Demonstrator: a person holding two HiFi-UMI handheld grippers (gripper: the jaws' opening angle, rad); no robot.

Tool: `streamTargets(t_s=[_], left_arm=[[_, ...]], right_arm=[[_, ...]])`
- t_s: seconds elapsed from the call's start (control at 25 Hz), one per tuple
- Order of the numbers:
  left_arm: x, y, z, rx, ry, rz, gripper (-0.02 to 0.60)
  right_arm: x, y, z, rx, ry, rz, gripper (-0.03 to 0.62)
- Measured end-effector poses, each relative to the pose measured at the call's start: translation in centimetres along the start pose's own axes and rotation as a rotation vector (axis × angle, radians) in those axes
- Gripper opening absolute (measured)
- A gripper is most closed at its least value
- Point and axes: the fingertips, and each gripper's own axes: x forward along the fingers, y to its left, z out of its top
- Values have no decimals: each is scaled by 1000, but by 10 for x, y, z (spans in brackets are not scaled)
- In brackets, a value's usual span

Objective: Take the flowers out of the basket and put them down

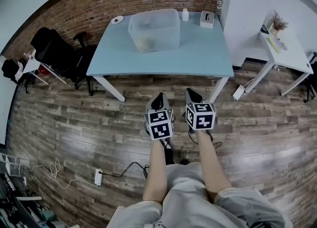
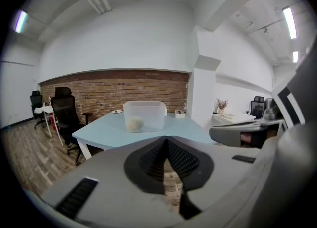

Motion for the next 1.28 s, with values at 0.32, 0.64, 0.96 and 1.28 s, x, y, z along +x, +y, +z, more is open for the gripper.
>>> streamTargets(t_s=[0.32,0.64,0.96,1.28], left_arm=[[37,43,24,26,-18,10,17],[85,89,28,25,14,-52,17],[122,137,55,3,-7,-91,17],[148,128,63,32,11,-177,17]], right_arm=[[61,5,32,20,-70,13,18],[128,40,41,-35,-34,119,18],[170,50,54,-59,7,122,18],[175,25,70,-46,-24,21,18]])
